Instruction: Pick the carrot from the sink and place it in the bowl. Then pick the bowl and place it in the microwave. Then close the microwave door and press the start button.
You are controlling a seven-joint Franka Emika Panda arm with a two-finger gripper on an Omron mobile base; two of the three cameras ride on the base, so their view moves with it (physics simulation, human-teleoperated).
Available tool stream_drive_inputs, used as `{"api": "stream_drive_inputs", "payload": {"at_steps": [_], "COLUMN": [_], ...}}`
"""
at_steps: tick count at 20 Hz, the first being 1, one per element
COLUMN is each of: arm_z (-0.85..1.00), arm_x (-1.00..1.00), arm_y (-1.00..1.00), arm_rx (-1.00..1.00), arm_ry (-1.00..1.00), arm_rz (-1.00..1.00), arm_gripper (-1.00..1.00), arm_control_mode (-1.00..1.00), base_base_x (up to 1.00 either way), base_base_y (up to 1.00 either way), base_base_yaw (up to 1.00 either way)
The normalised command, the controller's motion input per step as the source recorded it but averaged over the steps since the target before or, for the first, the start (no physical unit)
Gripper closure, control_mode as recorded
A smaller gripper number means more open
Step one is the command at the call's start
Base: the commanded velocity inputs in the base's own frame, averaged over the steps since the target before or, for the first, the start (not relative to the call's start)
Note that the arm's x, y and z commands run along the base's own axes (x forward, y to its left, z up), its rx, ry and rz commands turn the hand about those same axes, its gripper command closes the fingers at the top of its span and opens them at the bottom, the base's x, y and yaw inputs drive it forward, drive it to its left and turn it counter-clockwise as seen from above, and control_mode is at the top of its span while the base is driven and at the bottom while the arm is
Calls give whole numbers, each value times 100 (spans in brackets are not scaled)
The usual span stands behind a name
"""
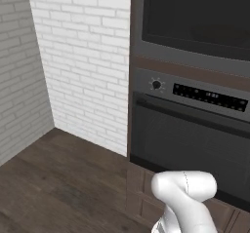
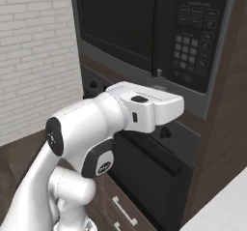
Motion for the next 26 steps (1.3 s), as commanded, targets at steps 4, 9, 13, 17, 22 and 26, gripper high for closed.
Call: {"api": "stream_drive_inputs", "payload": {"at_steps": [4, 9, 13, 17, 22, 26], "arm_z": [-3, 0, 0, 0, 0, -3], "arm_x": [28, 32, 22, 16, 6, 5], "arm_y": [-8, -25, -27, -23, -26, -5], "arm_rx": [0, 1, 0, 0, 0, 0], "arm_ry": [3, 2, 0, 0, 0, 0], "arm_rz": [0, 1, 3, 3, 4, 2], "arm_gripper": [100, 100, 100, 100, 100, 100], "arm_control_mode": [-100, -100, -100, -100, -100, -100], "base_base_x": [0, 0, 0, 0, 0, 0], "base_base_y": [0, 0, 0, 0, 0, 0], "base_base_yaw": [0, 0, 0, 0, 0, 0]}}
